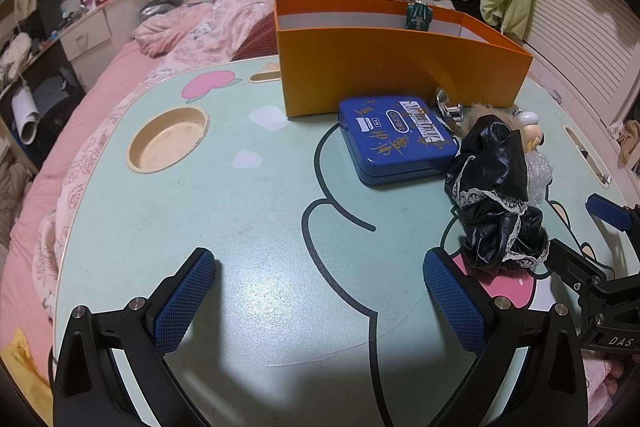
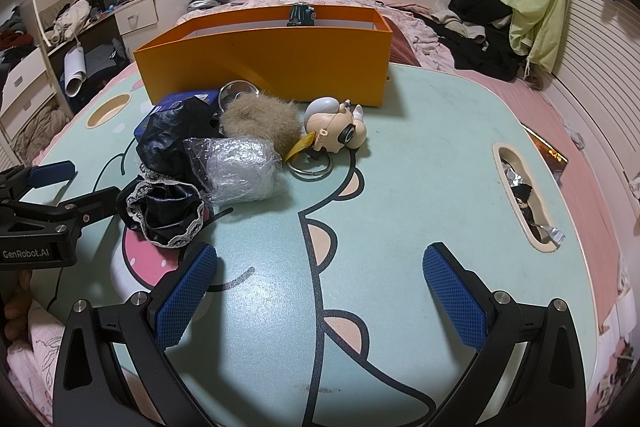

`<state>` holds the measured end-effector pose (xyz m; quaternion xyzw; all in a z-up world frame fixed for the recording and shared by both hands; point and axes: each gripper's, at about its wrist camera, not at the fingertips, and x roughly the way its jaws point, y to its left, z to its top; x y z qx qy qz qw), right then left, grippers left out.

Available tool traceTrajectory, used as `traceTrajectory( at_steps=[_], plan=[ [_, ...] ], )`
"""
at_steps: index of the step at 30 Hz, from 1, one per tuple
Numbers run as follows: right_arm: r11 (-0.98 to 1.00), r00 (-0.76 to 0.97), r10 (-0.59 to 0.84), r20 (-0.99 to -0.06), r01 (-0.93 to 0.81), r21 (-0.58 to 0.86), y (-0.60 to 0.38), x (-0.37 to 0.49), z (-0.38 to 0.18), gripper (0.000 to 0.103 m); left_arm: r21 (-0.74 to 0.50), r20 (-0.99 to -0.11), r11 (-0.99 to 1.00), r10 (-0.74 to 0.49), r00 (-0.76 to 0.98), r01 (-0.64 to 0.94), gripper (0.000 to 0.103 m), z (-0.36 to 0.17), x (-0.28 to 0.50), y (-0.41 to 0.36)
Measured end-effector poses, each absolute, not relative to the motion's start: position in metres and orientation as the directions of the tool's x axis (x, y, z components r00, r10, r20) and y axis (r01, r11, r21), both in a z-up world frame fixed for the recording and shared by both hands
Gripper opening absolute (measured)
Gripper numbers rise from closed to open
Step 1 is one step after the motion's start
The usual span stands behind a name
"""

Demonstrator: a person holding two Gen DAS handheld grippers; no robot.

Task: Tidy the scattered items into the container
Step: 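Grasp the white-haired figurine with the right gripper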

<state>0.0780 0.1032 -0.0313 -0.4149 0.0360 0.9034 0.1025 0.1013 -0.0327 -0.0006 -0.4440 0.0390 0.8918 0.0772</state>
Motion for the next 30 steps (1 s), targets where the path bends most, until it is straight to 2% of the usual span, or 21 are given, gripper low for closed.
traceTrajectory(
  at_steps=[9, 16, 18, 21, 23, 28, 30],
  plan=[
    [-0.976, -0.650, 0.135, -0.748, -0.217, 0.012, 0.107, 0.080, -0.027, 0.102, -0.002, -0.798, -0.985, 0.105, -0.593, -0.172, 0.103, 0.000, 0.101, -0.033],
    [-0.947, -0.681, 0.078, -0.729, -0.278, 0.158, 0.146, 0.075, -0.009, 0.075, -0.003, -0.798, -0.985, 0.106, -0.593, -0.172, 0.103, 0.000, 0.101, -0.033],
    [-0.941, -0.693, 0.078, -0.716, -0.290, 0.177, 0.152, 0.065, 0.000, 0.074, -0.002, -0.798, -0.985, 0.105, -0.593, -0.172, 0.103, 0.000, 0.101, -0.033],
    [-0.933, -0.697, 0.086, -0.711, -0.306, 0.188, 0.158, 0.042, 0.008, 0.069, -0.003, -0.798, -0.985, 0.106, -0.593, -0.172, 0.103, 0.000, 0.100, -0.033],
    [-0.932, -0.684, 0.077, -0.725, -0.308, 0.191, 0.162, 0.026, 0.007, 0.059, -0.003, -0.798, -0.985, 0.106, -0.593, -0.172, 0.103, 0.000, 0.100, -0.033],
    [-0.930, -0.632, 0.064, -0.773, -0.319, 0.183, 0.164, -0.004, -0.009, 0.052, -0.002, -0.798, -0.985, 0.105, -0.594, -0.172, 0.103, 0.000, 0.100, -0.033],
    [-0.946, -0.622, 0.086, -0.778, -0.295, 0.131, 0.159, -0.009, -0.015, 0.042, -0.002, -0.798, -0.985, 0.105, -0.594, -0.172, 0.103, 0.000, 0.100, -0.032]
  ],
)
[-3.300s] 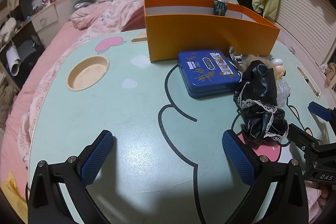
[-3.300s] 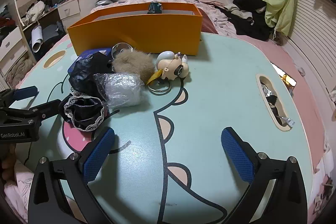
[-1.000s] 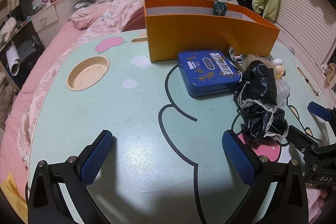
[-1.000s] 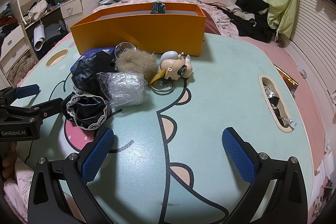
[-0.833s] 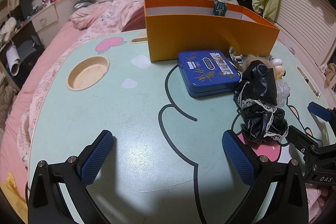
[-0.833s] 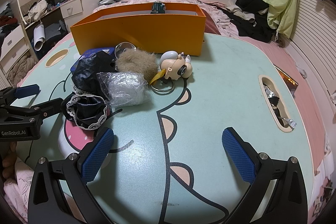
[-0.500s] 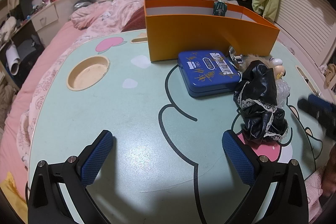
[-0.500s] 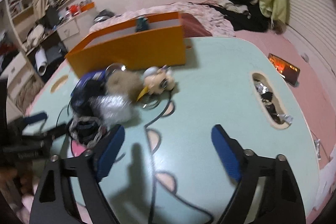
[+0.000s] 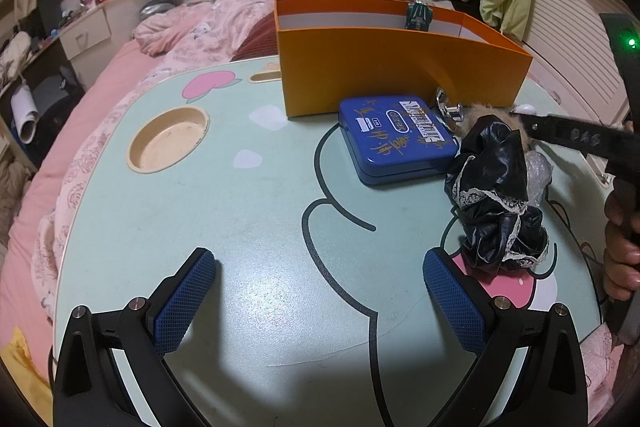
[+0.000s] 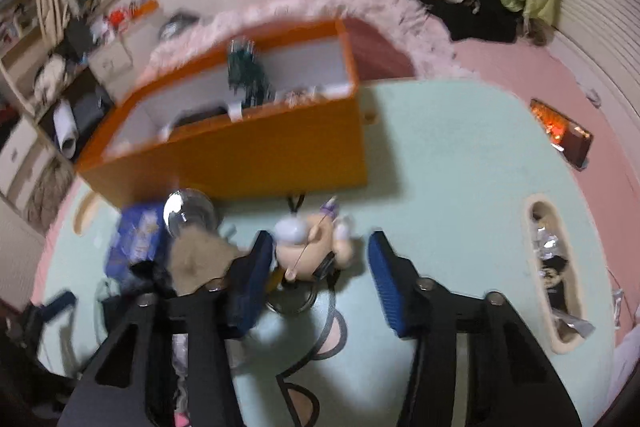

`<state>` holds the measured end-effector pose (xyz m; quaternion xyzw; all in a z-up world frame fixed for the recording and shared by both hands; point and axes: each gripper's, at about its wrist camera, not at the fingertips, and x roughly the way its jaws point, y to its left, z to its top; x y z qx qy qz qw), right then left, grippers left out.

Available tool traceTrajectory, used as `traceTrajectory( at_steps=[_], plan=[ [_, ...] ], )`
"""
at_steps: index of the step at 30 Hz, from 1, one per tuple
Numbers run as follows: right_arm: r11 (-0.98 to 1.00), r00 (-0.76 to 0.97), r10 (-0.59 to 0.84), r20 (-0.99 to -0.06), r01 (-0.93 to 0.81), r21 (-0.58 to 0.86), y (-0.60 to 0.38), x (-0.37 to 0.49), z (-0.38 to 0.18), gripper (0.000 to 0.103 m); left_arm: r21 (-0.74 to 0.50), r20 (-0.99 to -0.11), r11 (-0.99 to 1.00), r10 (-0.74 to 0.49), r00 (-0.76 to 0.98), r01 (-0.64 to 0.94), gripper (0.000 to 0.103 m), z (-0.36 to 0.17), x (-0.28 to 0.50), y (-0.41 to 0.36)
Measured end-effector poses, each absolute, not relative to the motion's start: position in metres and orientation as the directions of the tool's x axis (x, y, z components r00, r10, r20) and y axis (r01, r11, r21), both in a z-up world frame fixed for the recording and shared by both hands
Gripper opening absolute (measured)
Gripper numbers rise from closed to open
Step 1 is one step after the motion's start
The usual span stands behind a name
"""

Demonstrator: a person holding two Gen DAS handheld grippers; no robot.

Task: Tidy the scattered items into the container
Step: 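Grasp the white-haired figurine with the right gripper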

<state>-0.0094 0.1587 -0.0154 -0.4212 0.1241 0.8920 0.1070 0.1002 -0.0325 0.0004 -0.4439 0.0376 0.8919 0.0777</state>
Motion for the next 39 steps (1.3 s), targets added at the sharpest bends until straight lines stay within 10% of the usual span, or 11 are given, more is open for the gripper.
traceTrajectory(
  at_steps=[28, 39],
  plan=[
    [-0.974, -0.698, 0.117, -0.707, -0.221, 0.057, 0.129, 0.086, -0.021, 0.042, -0.005, -0.798, -0.985, 0.107, -0.594, -0.171, 0.103, 0.000, 0.100, -0.032],
    [-0.973, -0.707, 0.188, -0.682, -0.229, -0.030, 0.118, 0.087, -0.030, 0.075, -0.004, -0.797, -0.985, 0.106, -0.594, -0.171, 0.103, 0.000, 0.100, -0.032]
  ],
)
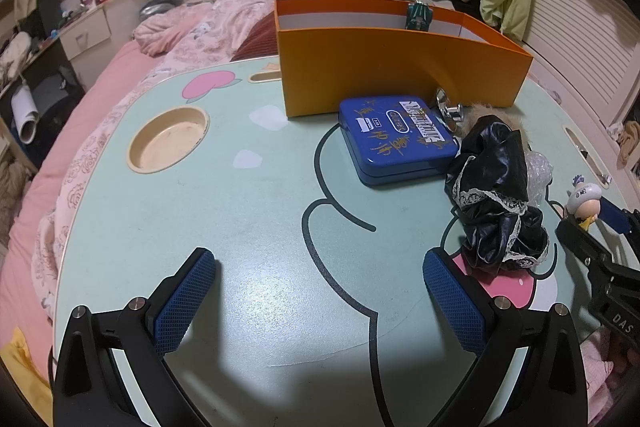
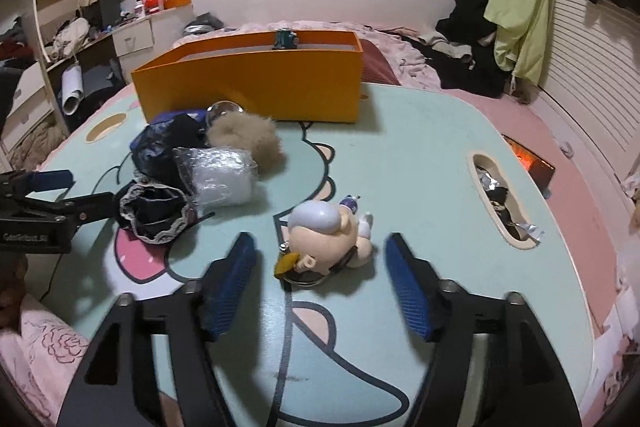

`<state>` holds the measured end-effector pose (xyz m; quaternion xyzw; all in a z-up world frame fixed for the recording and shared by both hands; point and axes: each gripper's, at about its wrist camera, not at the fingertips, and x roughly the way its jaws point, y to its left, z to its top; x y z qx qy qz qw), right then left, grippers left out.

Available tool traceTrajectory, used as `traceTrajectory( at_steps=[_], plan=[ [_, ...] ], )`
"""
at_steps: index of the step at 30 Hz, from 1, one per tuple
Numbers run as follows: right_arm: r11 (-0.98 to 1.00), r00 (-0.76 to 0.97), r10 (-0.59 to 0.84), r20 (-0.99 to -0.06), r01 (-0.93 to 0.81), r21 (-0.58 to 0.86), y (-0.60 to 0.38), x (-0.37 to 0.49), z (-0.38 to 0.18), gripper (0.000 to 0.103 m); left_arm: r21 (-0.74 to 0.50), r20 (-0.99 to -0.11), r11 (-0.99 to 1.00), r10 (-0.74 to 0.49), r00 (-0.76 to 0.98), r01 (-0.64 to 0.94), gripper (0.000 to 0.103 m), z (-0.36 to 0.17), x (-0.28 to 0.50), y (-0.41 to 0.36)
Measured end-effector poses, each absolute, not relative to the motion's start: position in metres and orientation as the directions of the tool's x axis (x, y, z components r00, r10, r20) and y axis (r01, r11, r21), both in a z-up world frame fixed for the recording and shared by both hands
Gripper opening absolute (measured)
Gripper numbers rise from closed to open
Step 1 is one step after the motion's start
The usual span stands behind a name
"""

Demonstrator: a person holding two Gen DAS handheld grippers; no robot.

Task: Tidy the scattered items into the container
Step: 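Grasp the white-haired figurine with the right gripper, then grasp the black lace cloth with the left gripper while the right gripper holds the figurine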

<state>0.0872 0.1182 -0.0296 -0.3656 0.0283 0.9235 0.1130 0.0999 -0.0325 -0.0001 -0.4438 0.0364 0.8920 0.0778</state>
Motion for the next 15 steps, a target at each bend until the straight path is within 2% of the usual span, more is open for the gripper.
traceTrajectory(
  at_steps=[4, 5, 6, 8, 9, 15],
  plan=[
    [-0.973, -0.706, 0.185, -0.683, -0.229, -0.027, 0.119, 0.087, -0.030, 0.077, -0.005, -0.797, -0.985, 0.107, -0.594, -0.171, 0.103, 0.000, 0.100, -0.033],
    [-0.991, -0.721, 0.123, -0.682, -0.130, -0.040, 0.119, 0.087, -0.030, 0.077, -0.005, -0.797, -0.985, 0.107, -0.594, -0.171, 0.103, 0.000, 0.100, -0.033],
    [-0.992, -0.723, 0.116, -0.681, -0.122, -0.039, 0.119, 0.087, -0.030, 0.075, -0.006, -0.797, -0.985, 0.107, -0.594, -0.171, 0.103, 0.000, 0.100, -0.033],
    [-0.991, -0.737, 0.122, -0.665, -0.130, -0.037, 0.120, 0.090, -0.029, 0.050, -0.005, -0.797, -0.985, 0.107, -0.594, -0.171, 0.103, 0.000, 0.100, -0.033],
    [-0.991, -0.744, 0.120, -0.658, -0.134, -0.028, 0.121, 0.092, -0.029, 0.046, -0.006, -0.797, -0.985, 0.108, -0.594, -0.171, 0.103, 0.000, 0.100, -0.033],
    [-0.989, -0.764, 0.081, -0.640, -0.141, 0.044, 0.132, 0.096, -0.027, 0.043, -0.013, -0.794, -0.988, 0.105, -0.599, -0.155, 0.103, 0.003, 0.101, -0.034]
  ],
)
